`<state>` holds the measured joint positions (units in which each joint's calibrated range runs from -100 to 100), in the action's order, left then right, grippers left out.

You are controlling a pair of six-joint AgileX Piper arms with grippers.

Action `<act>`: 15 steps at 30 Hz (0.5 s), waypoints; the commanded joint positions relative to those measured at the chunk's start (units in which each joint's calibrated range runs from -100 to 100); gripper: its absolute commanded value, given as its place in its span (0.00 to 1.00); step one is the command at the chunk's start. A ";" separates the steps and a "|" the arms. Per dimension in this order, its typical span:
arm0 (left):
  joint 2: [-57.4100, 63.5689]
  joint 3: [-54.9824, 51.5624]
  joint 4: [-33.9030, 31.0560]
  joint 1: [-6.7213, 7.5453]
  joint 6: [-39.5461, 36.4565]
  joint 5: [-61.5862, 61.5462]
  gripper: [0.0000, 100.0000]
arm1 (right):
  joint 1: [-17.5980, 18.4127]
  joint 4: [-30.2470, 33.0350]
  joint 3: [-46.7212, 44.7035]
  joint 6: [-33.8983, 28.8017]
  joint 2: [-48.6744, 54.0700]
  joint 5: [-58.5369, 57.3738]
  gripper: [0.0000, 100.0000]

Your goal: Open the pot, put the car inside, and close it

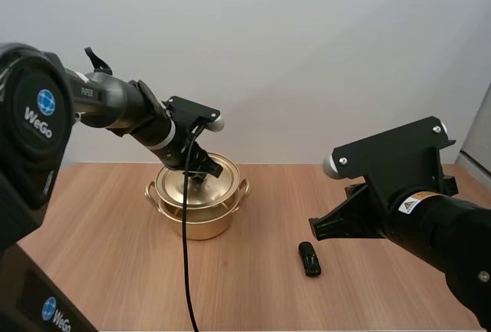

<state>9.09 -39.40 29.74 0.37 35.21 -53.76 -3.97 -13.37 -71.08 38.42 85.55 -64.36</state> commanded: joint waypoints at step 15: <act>43.71 4.09 5.02 -0.12 -9.04 3.67 0.00 | 0.00 -6.72 1.61 6.41 -24.59 -1.69 0.60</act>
<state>37.40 -36.57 34.70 0.27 27.95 -47.65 -3.97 -20.06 -69.80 45.05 67.86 -65.89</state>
